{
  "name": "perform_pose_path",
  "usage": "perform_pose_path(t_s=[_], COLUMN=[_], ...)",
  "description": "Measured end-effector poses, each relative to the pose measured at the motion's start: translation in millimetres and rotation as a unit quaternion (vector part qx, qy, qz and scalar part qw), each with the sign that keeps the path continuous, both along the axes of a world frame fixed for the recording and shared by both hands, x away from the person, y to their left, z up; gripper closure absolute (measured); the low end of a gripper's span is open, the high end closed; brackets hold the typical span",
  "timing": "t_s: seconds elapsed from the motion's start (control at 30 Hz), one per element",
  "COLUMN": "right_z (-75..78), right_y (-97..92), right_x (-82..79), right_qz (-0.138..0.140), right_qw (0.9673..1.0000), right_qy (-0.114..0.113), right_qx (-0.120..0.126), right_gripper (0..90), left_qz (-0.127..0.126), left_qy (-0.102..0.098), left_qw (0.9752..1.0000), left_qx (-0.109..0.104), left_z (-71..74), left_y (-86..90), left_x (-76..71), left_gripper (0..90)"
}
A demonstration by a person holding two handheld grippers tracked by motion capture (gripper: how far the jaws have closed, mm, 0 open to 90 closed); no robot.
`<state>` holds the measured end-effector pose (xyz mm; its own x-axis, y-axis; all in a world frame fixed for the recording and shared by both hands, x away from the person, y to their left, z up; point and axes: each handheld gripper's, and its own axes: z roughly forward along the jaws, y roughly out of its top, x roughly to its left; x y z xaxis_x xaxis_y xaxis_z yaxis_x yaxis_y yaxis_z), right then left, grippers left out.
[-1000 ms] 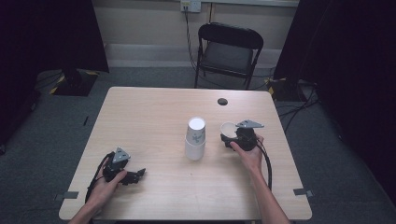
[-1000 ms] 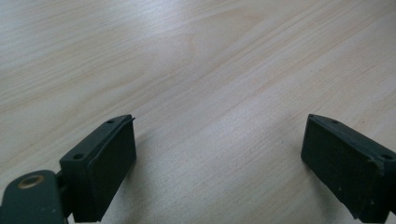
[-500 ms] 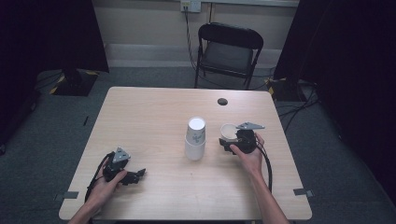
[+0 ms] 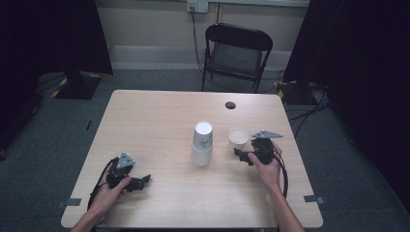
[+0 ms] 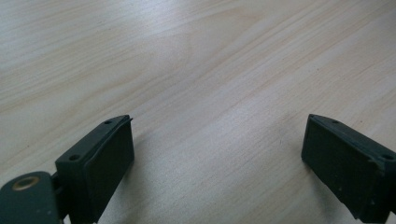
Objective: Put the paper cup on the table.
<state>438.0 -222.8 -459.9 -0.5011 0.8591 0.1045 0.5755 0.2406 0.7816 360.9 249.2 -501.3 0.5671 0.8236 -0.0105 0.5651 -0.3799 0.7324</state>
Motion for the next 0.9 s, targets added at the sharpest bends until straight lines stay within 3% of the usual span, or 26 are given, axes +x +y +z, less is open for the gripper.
perform_pose_path(t_s=[0.1,0.3,0.37,0.67,0.8,0.9], right_z=[2.5,10.0,9.2,-4.6,-14.3,-19.5], right_y=[-6.8,-14.1,-18.5,-25.4,-23.4,-20.8], right_x=[-7.9,-29.0,-37.7,-71.5,-83.6,-88.9], right_qz=[0.000,-0.003,-0.005,0.012,0.025,0.014], right_qw=[0.9999,1.0000,0.9999,0.9997,0.9985,0.9985], right_qy=[0.000,0.000,0.002,0.019,0.048,0.049], right_qx=[0.014,0.005,0.013,-0.007,-0.004,-0.021], right_gripper=[13.9,14.0,14.0,14.1,14.0,14.0], left_qz=[0.000,0.001,0.001,0.006,0.007,0.007], left_qy=[0.000,0.000,0.000,-0.001,-0.001,0.000], left_qw=[1.0000,1.0000,1.0000,1.0000,1.0000,1.0000], left_qx=[0.000,0.000,0.004,0.004,0.005,0.005], left_z=[0.0,0.0,0.1,0.1,0.0,0.0], left_y=[0.0,0.0,0.1,0.7,0.6,0.6], left_x=[0.0,0.1,0.1,-1.3,-1.1,-1.1], left_gripper=[8.9,8.8,8.6,8.1,7.6,7.6])
